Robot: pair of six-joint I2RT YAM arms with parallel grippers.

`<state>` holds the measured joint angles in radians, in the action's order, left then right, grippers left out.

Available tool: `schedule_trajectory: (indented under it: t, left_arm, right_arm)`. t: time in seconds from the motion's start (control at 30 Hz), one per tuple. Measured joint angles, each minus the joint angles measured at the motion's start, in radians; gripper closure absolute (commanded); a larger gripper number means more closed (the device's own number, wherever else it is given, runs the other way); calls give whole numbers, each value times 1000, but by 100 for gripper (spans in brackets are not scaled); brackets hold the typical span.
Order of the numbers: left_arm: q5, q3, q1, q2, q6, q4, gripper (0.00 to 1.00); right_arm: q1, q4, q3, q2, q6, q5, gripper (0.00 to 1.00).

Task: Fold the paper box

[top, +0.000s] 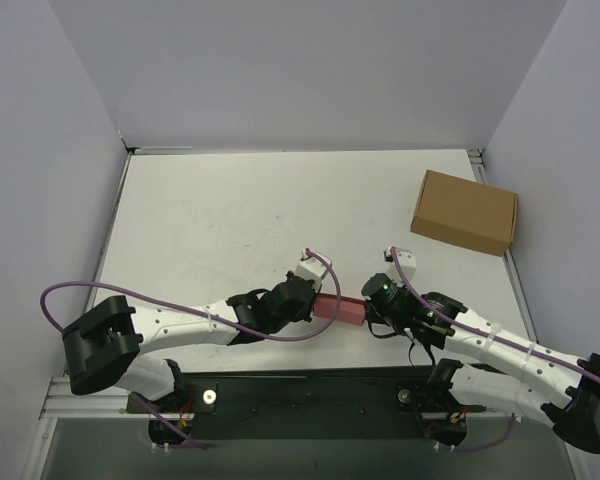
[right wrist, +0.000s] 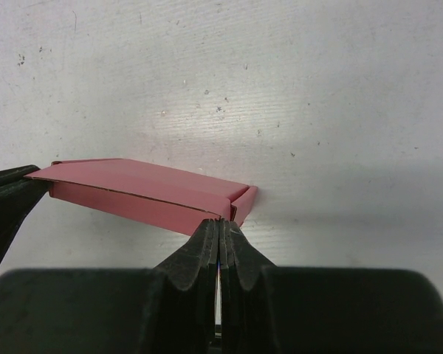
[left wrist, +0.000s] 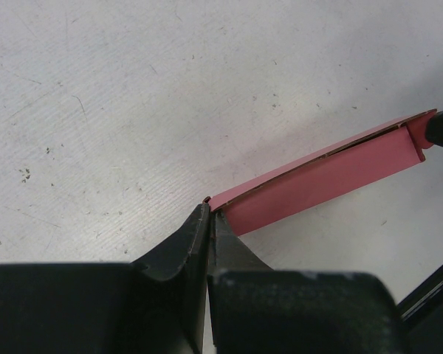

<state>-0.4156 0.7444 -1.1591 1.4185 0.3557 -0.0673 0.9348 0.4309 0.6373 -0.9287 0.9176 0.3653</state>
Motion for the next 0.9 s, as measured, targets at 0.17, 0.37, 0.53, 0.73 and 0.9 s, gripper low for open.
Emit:
schedule_trajectory:
  t: [0.17,0.37,0.53,0.73,0.9]
  left_arm:
    - [0,0,0,0,1,0,100]
    - [0,3,1,3,3,0,100]
    - [0,4,1,4,3,2,100]
    - [1,3,1,3,2,3,100]
    - [11,-4,1,-8,0,1,100]
  right_arm:
    - [0,0,0,-1,13,0,100]
    - [16,-16,-29,-2,50,11,100]
    - [44,-19,-40,-2,75,41,100]
    - [108,0,-41,-22,106,108,100]
    - [144,9,-41,-55,139,161,100]
